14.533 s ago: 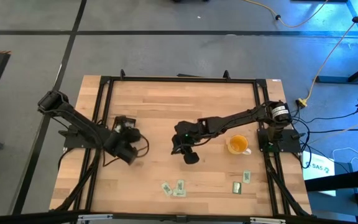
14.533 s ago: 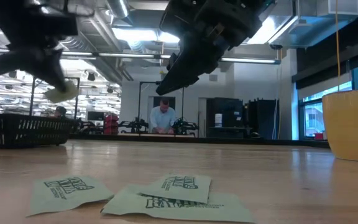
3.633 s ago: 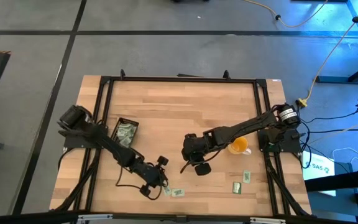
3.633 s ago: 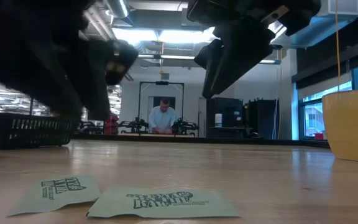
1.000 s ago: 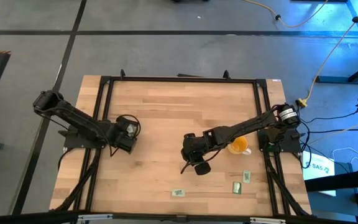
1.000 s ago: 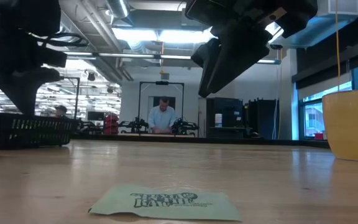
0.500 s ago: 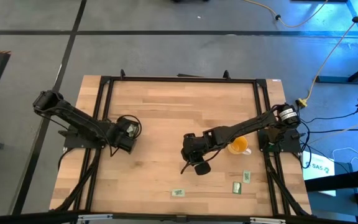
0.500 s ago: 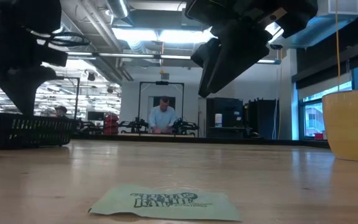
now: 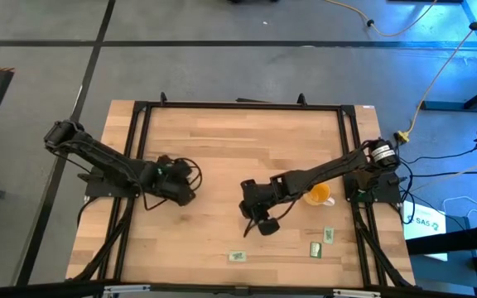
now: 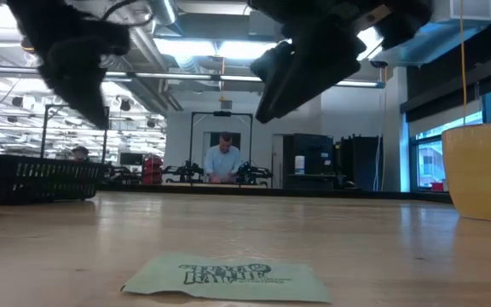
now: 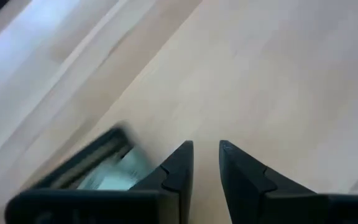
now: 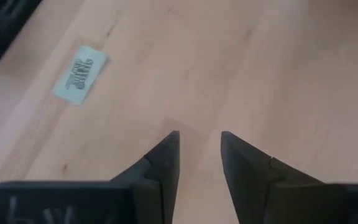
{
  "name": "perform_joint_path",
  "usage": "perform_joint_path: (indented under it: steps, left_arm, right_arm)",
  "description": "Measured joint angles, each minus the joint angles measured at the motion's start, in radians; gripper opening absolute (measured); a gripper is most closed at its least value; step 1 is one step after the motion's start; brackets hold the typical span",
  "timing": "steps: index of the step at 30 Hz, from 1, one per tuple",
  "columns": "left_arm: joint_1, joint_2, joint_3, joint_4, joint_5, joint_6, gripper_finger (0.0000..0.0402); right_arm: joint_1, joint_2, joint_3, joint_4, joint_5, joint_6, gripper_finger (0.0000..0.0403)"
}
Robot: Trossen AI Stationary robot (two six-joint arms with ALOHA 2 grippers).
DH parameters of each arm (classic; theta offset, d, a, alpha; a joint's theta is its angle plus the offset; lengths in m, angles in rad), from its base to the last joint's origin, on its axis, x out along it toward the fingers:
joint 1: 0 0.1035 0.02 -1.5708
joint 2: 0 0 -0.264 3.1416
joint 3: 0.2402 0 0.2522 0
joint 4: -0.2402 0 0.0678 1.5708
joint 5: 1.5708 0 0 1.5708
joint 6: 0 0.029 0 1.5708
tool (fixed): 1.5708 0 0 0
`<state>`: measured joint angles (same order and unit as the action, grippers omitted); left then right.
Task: Pick and place Stevia / Truvia into bins
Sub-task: Put the stevia packet into the black bin
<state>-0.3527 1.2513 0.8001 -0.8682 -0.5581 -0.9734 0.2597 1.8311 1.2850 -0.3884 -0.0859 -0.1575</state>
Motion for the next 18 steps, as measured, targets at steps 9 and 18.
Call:
perform_joint_path:
  steps: [9, 18]
  left_arm:
    - [-0.007, -0.001, -0.014, 0.431, -0.015, 0.390, 0.0070]
    - [-0.090, 0.001, -0.117, 0.733, 0.062, 0.551, 0.0066]
  right_arm:
    - [0.133, 0.034, 0.001, 0.096, 0.137, 0.026, 0.0120]
    - [0.241, 0.150, 0.000, 0.276, 0.144, 0.185, 0.0120]
